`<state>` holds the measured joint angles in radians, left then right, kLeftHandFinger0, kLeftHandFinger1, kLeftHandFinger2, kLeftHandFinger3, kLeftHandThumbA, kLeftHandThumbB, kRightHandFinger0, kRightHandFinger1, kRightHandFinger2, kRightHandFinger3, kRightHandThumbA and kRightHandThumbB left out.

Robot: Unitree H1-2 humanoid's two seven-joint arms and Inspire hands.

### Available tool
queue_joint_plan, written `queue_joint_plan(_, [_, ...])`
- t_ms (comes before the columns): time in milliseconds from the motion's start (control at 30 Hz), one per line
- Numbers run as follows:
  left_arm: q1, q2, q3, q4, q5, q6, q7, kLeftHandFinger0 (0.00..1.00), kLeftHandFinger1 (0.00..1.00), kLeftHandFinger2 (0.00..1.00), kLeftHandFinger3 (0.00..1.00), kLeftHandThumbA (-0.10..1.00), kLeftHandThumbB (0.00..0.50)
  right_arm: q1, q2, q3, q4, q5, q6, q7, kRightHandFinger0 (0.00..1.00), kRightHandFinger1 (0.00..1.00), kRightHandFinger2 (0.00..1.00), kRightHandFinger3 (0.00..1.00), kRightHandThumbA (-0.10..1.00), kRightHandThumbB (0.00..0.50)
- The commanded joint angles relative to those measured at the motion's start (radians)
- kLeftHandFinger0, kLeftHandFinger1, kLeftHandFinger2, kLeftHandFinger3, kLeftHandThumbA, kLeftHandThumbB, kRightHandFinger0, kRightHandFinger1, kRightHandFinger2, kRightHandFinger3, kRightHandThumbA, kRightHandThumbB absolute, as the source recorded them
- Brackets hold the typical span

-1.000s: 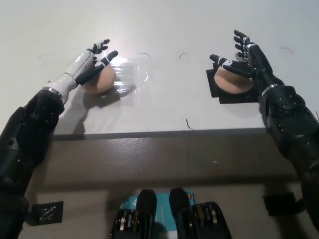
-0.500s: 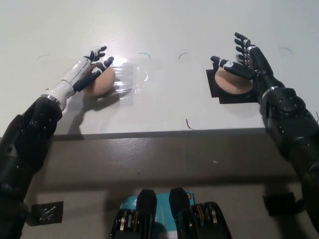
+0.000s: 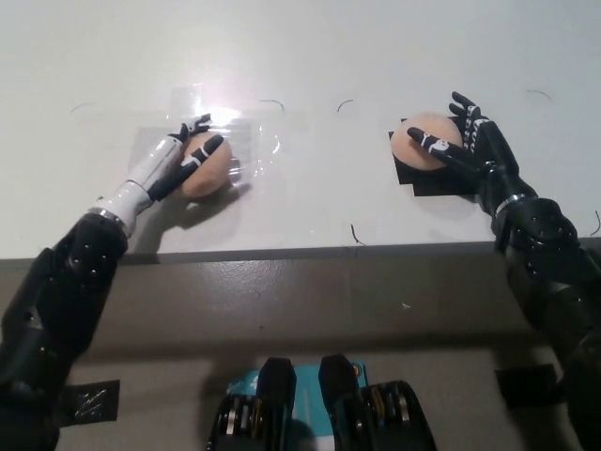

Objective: Use both hands to push two dumpling toys together to the middle

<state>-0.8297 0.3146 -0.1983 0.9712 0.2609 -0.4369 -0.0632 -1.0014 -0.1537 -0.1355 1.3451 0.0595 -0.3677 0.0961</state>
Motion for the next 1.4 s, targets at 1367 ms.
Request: queue_joint_plan(1367, [-0.067,-0.150,0.035,-0.023,-0.011,0.037,0.023,1.00,1.00,1.00,1.00,1.00,0.346,0.006,0.281,-0.026,0.010,0.086,-0.081,0.043,1.00,1.00,1.00,1.00,1.00,0.183])
